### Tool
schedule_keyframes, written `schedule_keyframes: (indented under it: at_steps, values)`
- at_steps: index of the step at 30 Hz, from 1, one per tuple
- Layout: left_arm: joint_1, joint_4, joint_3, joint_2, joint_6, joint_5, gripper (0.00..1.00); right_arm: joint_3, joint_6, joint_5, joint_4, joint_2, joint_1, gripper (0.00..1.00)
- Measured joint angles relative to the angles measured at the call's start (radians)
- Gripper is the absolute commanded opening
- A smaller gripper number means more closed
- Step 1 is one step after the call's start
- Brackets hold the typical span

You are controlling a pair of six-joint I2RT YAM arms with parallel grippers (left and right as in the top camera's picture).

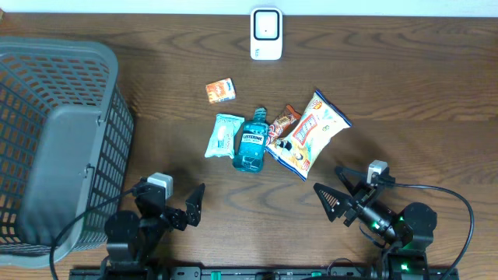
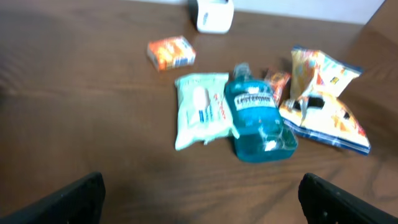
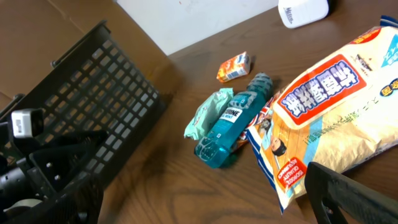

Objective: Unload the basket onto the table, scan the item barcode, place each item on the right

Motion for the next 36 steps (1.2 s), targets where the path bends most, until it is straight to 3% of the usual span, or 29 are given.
schedule_keyframes:
  at_steps: [6, 11, 15, 17, 26, 32, 36]
  values:
    - [0.0, 0.0, 0.0, -0.01, 0.0, 0.0, 0.99, 0.005, 0.003, -0.026, -0.015, 0.0, 0.0, 0.99]
    - [0.0, 0.0, 0.0, -0.01, 0.0, 0.0, 0.99, 0.121, 0.012, -0.029, -0.197, 0.005, 0.0, 0.99]
    - [0.0, -0.001, 0.0, -0.01, 0.0, 0.0, 0.99, 0.439, -0.043, 0.101, -0.622, 0.072, 0.034, 0.98]
    - [0.0, 0.0, 0.0, -0.01, 0.0, -0.001, 0.99, 0.544, -0.061, 0.216, -0.747, 0.127, 0.073, 0.99]
    - [0.0, -0.001, 0.0, -0.01, 0.0, 0.0, 0.99, 0.921, 0.005, 0.719, -0.914, 0.686, 0.491, 0.99]
    - [0.0, -0.001, 0.0, -0.01, 0.0, 0.0, 0.99, 1.132, 0.101, 0.907, -1.054, 1.038, 0.658, 0.99]
    - [0.0, -0.001, 0.0, -0.01, 0.0, 0.0, 0.99, 1.242, 0.123, 0.954, -1.019, 1.217, 0.724, 0.99]
